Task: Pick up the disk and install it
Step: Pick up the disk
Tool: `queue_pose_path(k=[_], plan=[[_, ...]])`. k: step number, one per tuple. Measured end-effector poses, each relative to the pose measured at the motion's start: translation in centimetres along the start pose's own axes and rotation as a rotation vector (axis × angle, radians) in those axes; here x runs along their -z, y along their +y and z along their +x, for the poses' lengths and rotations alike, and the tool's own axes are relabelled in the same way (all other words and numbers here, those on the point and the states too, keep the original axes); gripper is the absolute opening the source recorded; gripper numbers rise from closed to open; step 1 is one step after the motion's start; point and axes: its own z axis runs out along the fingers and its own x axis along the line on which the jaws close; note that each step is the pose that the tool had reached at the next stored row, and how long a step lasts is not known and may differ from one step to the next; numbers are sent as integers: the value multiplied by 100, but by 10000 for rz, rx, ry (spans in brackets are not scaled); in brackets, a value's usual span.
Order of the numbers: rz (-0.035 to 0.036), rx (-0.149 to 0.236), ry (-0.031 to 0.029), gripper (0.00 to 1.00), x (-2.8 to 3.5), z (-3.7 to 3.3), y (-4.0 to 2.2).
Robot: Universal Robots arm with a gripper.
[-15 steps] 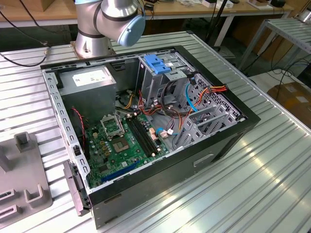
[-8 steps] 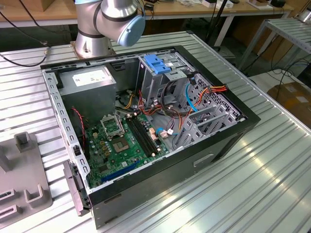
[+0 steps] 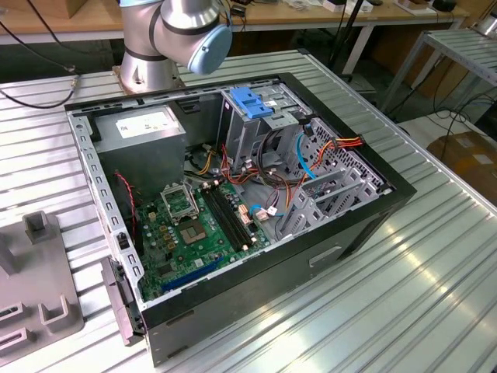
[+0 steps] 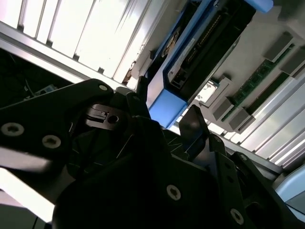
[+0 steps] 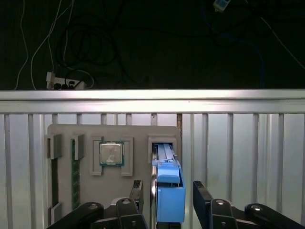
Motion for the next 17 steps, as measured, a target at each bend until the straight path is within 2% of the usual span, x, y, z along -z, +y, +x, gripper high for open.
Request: queue_pose_path(k=[5,7,17], plan=[[-36,-21,0,54,-128,-2,4],[-36,-79,0,54,-161,-3,5],[-37,-109,-1,54,-194,-3,6]])
